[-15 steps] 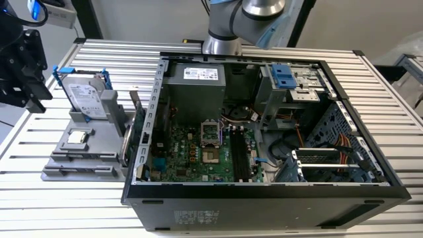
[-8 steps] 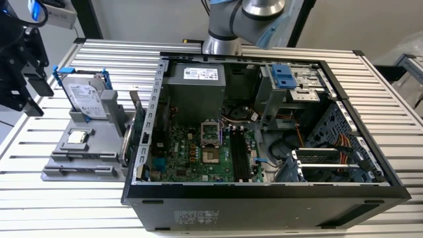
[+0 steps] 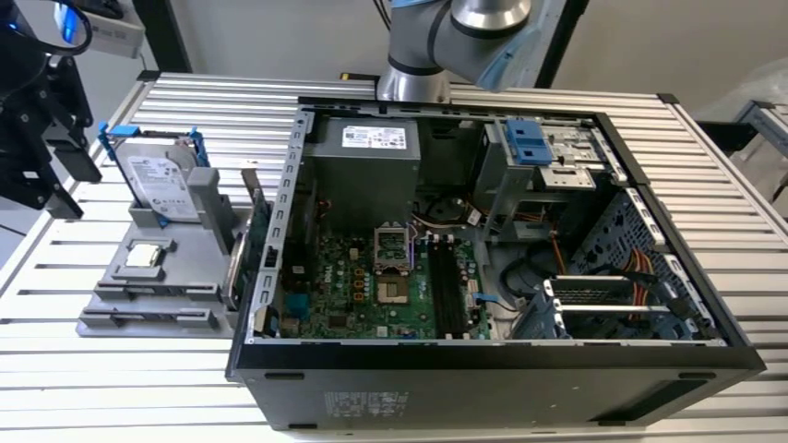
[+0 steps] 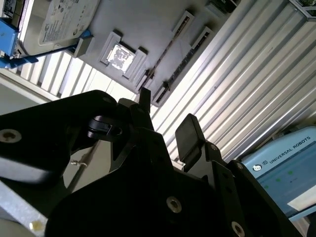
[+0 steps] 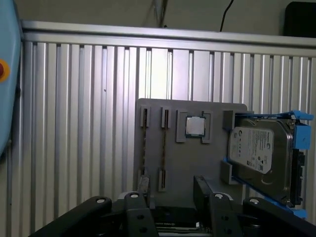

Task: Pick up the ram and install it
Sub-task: 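Pick up the ram and move it above insertion slot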

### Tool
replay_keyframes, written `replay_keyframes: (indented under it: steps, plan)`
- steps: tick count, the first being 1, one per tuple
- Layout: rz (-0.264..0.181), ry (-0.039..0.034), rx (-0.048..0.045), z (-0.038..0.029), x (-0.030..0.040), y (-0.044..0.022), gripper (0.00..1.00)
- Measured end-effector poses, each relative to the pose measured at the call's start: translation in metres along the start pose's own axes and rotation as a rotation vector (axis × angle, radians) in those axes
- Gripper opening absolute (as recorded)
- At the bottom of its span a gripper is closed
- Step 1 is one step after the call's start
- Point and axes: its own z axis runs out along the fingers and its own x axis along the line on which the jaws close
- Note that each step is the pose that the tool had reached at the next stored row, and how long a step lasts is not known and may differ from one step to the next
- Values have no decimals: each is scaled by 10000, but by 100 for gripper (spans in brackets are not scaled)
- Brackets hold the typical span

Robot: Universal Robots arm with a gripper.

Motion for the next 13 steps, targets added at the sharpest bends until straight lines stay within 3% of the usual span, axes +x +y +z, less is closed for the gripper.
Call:
replay_keyframes:
  steps: [13]
  plan:
    - [0,-1,2,55,4,-3,100]
